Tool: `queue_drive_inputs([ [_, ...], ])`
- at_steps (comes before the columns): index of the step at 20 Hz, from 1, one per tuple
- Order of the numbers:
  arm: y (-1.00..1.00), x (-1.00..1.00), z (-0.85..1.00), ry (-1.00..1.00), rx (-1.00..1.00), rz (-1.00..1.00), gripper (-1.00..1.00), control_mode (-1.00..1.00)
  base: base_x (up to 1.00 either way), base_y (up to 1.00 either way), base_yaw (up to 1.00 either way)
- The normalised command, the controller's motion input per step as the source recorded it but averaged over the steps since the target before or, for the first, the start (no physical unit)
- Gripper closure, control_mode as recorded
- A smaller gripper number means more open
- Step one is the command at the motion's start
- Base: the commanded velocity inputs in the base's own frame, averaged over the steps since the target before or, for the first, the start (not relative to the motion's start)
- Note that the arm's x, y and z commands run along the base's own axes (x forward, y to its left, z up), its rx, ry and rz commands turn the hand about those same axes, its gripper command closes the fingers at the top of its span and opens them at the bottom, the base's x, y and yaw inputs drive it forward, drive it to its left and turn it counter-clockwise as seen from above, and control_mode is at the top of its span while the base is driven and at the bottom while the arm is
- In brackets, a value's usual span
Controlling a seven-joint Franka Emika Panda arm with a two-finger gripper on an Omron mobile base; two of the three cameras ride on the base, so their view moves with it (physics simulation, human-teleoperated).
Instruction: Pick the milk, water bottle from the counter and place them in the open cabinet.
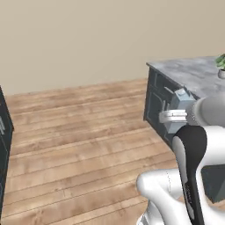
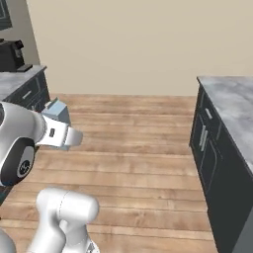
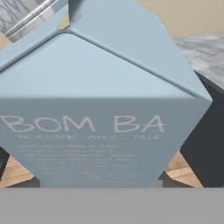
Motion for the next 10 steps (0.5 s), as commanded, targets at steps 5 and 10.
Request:
queue_drive_inputs([
  [5, 0.00, 0.00, 0.00, 0.00, 0.00, 0.00, 1.00, 1.00, -0.53, 0.09, 0.59],
  [10, 0.00, 0.00, 0.00, 0.00, 0.00, 0.00, 1.00, 1.00, -0.54, 0.04, 0.56],
])
